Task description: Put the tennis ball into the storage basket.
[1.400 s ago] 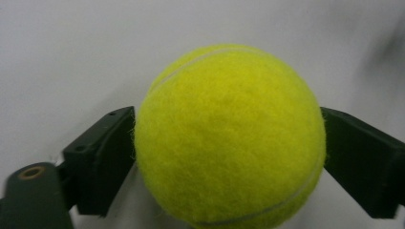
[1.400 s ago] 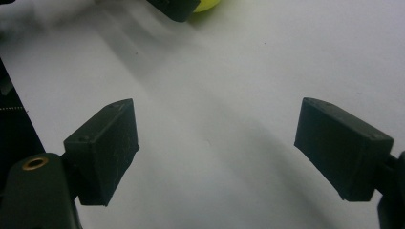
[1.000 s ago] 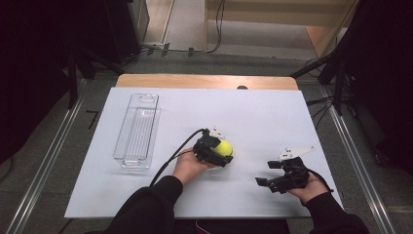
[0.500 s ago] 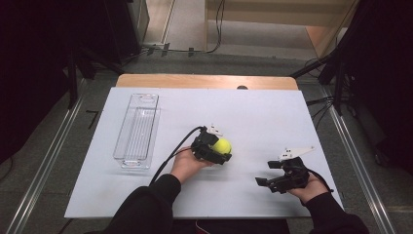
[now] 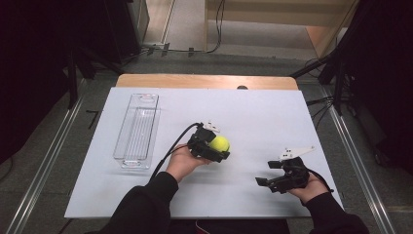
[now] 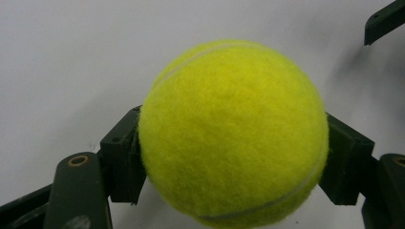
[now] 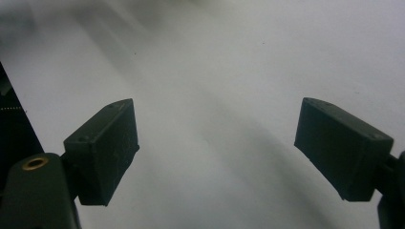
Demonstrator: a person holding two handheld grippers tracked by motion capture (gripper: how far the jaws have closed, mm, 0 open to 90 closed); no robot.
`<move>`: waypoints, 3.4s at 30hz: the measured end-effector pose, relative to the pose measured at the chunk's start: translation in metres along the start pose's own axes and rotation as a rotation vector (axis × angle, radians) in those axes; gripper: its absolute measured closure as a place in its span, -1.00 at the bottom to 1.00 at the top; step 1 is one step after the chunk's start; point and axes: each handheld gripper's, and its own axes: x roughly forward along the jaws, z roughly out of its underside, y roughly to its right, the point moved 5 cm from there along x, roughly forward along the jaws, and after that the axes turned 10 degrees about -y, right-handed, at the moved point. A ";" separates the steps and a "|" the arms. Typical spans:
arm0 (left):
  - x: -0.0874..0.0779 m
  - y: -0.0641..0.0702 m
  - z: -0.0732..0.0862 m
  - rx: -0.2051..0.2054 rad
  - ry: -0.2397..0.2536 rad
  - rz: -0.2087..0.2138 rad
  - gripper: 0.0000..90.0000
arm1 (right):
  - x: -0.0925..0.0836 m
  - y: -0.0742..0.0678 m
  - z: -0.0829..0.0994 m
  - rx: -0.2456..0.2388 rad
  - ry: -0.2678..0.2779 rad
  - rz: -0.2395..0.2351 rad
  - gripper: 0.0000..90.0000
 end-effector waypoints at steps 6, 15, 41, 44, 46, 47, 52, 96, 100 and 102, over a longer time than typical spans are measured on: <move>-0.008 0.002 0.000 0.002 -0.007 0.009 -0.42 | 0.000 0.000 0.000 0.000 0.001 0.001 -0.71; -0.022 0.007 -0.001 0.018 -0.011 0.032 -0.42 | 0.000 0.000 0.000 0.002 0.001 0.001 -0.71; -0.050 -0.004 0.003 -0.003 0.002 0.017 -0.42 | 0.000 0.000 0.000 0.001 0.001 0.003 -0.71; -0.052 -0.006 0.003 -0.014 0.004 0.015 -0.42 | 0.000 0.000 0.000 0.001 0.002 0.002 -0.71; -0.053 -0.007 0.003 -0.019 0.007 0.010 -0.42 | 0.000 0.000 0.000 0.001 0.001 0.002 -0.71; -0.054 -0.008 0.003 -0.016 0.006 0.009 -0.42 | 0.000 0.000 0.000 0.001 0.001 0.002 -0.71; -0.057 -0.010 0.004 -0.018 -0.001 -0.002 -0.42 | 0.000 0.000 0.000 0.002 0.002 0.003 -0.71; -0.090 -0.044 0.016 -0.109 0.014 -0.019 -0.42 | 0.000 0.000 0.000 0.004 0.000 0.001 -0.71; -0.093 -0.049 0.018 -0.122 0.014 -0.040 -0.42 | 0.000 0.001 0.000 0.000 0.002 0.002 -0.71; -0.095 -0.052 0.020 -0.129 0.015 -0.043 -0.42 | 0.000 0.001 0.000 0.001 0.002 0.003 -0.71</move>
